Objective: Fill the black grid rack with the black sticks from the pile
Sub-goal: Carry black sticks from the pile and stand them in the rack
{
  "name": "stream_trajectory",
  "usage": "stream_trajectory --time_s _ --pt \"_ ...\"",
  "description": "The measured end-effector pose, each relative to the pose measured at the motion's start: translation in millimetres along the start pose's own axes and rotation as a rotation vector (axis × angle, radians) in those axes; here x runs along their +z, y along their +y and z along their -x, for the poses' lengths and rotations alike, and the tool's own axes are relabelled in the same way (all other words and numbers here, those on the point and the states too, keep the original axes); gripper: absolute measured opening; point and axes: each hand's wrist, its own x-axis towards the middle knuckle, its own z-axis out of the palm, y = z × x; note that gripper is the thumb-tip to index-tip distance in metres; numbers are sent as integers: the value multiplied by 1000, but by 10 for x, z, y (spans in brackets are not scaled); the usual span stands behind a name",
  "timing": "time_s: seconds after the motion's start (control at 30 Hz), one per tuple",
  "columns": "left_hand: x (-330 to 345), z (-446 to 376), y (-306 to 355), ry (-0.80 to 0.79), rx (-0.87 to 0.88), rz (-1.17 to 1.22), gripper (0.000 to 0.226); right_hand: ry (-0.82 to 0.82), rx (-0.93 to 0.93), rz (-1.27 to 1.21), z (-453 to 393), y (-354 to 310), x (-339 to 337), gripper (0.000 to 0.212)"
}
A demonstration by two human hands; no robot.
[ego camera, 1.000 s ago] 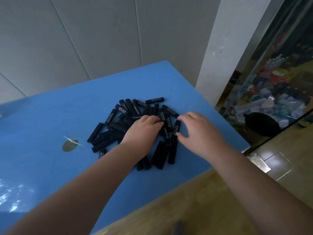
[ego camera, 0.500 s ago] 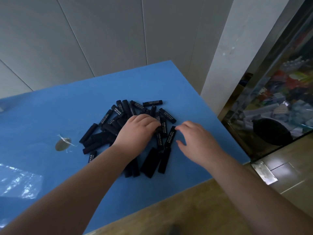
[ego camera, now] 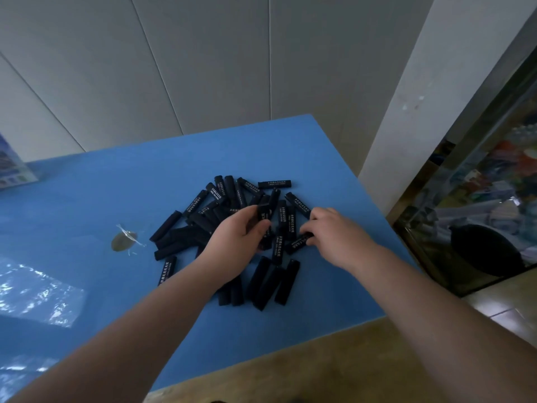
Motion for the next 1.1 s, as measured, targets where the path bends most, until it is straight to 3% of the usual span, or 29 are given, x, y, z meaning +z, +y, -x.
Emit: stream_trajectory --time_s 0.23,0.43,0.63,0.87,1.1 --pt "-12 52 -20 41 -92 126 20 -11 91 -96 141 53 -13 12" --pt "-129 185 -21 36 -120 189 31 81 305 -802 342 -189 -100 13" --pt "-335 397 -22 94 -145 368 26 37 244 -1372 329 -642 -194 12" --pt "-696 775 -193 168 -180 493 23 -54 136 -1448 170 -1277 -287 12" --pt "-1231 1279 -561 385 -243 276 15 -173 34 -1363 105 -2031 -255 15"
